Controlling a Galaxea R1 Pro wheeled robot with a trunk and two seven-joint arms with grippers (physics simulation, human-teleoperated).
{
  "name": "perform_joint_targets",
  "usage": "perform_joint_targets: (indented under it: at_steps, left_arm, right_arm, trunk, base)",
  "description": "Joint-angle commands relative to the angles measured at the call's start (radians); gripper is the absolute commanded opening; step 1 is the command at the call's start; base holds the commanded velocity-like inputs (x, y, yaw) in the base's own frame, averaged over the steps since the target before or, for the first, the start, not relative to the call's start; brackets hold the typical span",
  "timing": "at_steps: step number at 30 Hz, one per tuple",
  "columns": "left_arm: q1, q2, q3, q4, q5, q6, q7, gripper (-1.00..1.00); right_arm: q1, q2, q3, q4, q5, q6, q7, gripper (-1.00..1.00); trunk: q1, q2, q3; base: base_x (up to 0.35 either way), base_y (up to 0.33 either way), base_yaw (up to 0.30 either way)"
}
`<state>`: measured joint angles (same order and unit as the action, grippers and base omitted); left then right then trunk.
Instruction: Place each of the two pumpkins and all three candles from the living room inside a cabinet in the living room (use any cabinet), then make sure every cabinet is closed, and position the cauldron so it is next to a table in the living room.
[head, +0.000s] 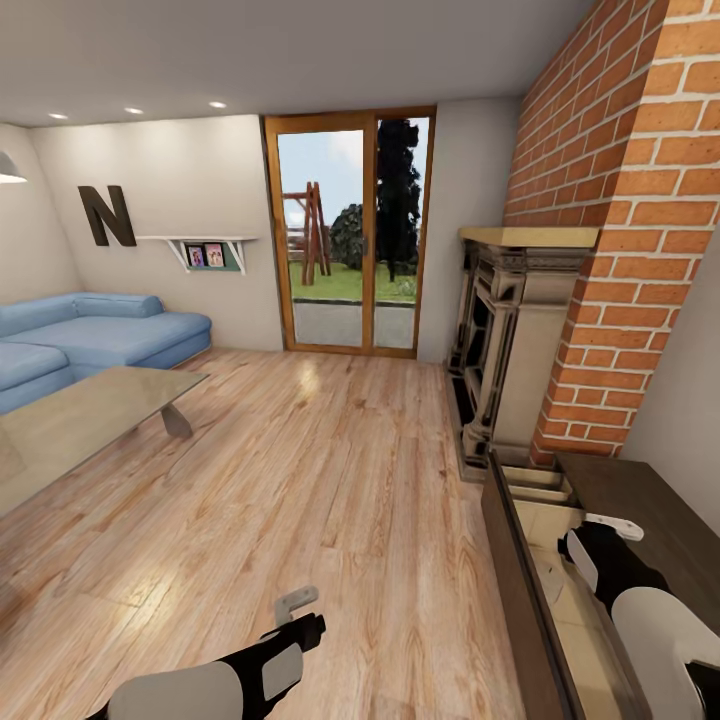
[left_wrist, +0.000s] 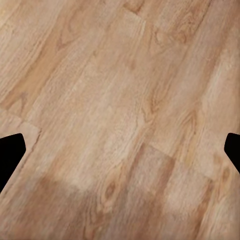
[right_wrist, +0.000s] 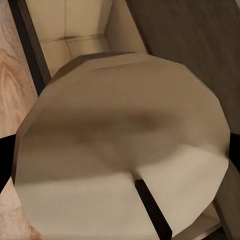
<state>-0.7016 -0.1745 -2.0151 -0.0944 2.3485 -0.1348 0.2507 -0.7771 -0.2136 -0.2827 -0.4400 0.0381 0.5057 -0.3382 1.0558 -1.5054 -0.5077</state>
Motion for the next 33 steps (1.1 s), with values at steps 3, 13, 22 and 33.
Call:
perform_joint_targets:
  at_steps: [3,13,22,33]
  left_arm:
    - [-0.001,0.0,-0.006,-0.002,0.008,-0.005,0.005,1.0]
    - [-0.004,0.0,-0.002,-0.002,0.008,-0.008,0.004,1.0]
    - [-0.05,0.0,-0.002,-0.008,0.008,-0.017,0.019,1.0]
    - [-0.251,0.0,-0.002,-0.388,0.008,-0.128,0.516,1.0]
  right_arm:
    - [-0.001,0.0,-0.003,-0.002,0.003,0.005,-0.001,-1.0]
    - [-0.001,0.0,-0.001,0.0,0.005,0.005,-0.001,-1.0]
    - [-0.001,0.001,-0.001,0.0,0.005,0.005,-0.001,-1.0]
    - [-0.001,-0.001,-0.001,0.0,0.005,0.005,-0.001,-1.0]
  trunk:
    - [0.012,-0.022,-0.011]
    - [0.05,-0.092,-0.042]
    - [0.084,-0.155,-0.07]
    - [0.127,-0.232,-0.105]
  base:
    - [0.0,0.0,0.0]
    - [0.0,0.0,0.0]
    - [0.0,0.0,0.0]
    - [0.0,0.0,0.0]
